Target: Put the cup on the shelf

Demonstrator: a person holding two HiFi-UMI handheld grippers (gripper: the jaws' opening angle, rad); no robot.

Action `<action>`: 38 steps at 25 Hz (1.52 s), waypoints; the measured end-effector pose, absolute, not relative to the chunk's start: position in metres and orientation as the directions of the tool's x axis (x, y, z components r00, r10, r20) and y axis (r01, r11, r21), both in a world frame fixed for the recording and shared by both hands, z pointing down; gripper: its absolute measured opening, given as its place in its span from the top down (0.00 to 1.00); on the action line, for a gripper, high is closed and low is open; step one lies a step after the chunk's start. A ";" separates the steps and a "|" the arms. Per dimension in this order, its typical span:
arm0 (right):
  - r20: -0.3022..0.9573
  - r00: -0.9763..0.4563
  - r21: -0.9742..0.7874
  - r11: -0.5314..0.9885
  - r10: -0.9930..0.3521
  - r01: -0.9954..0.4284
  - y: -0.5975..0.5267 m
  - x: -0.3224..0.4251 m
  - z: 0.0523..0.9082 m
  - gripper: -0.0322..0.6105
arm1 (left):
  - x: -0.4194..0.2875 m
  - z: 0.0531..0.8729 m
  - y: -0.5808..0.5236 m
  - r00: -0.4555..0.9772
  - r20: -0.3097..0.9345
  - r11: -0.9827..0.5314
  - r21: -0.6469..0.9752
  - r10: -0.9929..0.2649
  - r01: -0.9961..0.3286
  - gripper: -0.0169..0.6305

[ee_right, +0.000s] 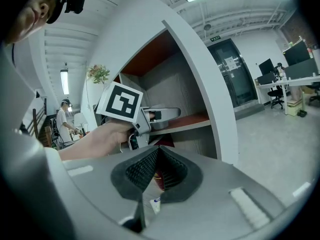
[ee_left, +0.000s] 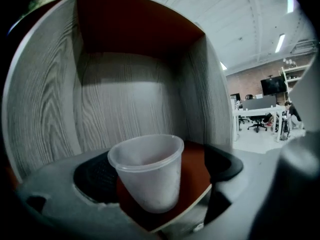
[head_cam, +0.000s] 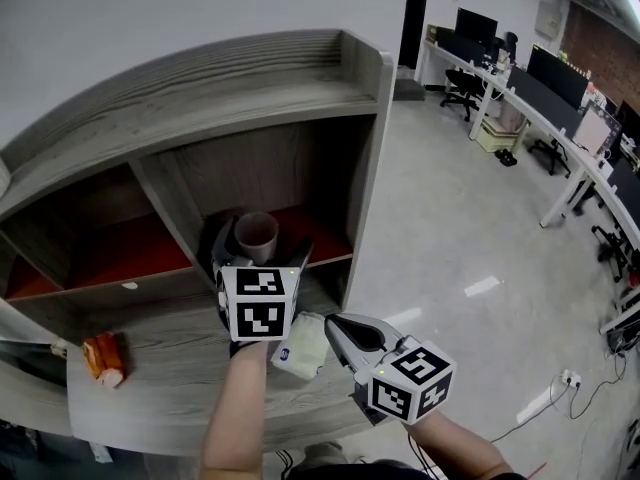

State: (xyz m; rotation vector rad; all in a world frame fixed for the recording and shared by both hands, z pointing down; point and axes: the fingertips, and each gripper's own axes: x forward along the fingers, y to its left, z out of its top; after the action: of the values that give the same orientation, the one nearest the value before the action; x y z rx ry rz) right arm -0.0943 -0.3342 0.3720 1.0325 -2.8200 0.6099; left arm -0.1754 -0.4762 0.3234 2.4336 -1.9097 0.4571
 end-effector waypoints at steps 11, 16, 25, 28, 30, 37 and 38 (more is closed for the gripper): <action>0.178 -0.764 -0.344 0.688 -0.620 -0.639 -0.317 -0.078 0.367 0.95 | -0.169 0.348 -0.470 0.180 0.375 -0.279 -0.229 -0.909 -0.933 0.18; 0.170 -0.769 -0.349 0.692 -0.616 -0.632 -0.309 -0.075 0.368 0.95 | -0.171 0.339 -0.456 0.190 0.314 -0.245 -0.147 -0.930 -0.958 0.18; 0.156 -0.796 -0.364 0.715 -0.585 -0.597 -0.289 -0.069 0.370 0.95 | -0.165 0.324 -0.403 0.178 0.142 -0.193 -0.099 -0.974 -0.976 0.18; 0.156 -0.802 -0.361 0.723 -0.576 -0.589 -0.282 -0.068 0.372 0.95 | -0.153 0.313 -0.375 0.232 0.034 -0.233 -0.056 -0.972 -0.971 0.26; 0.155 -0.806 -0.354 0.730 -0.571 -0.585 -0.278 -0.068 0.373 0.95 | -0.143 0.309 -0.354 0.282 -0.031 -0.282 -0.002 -0.959 -0.959 0.37; 0.151 -0.819 -0.350 0.744 -0.554 -0.569 -0.264 -0.072 0.376 0.95 | -0.128 0.327 -0.280 0.370 -0.079 -0.377 0.104 -0.926 -0.920 0.94; 0.153 -0.818 -0.354 0.742 -0.555 -0.569 -0.264 -0.073 0.377 0.95 | -0.129 0.332 -0.272 0.372 -0.074 -0.379 0.114 -0.925 -0.919 0.98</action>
State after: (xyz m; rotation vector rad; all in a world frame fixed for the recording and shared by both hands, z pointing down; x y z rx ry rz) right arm -0.0730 -0.2636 0.3771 0.9348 -2.8966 0.6078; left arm -0.1289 -0.2722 0.3317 2.5573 -1.7200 -0.1931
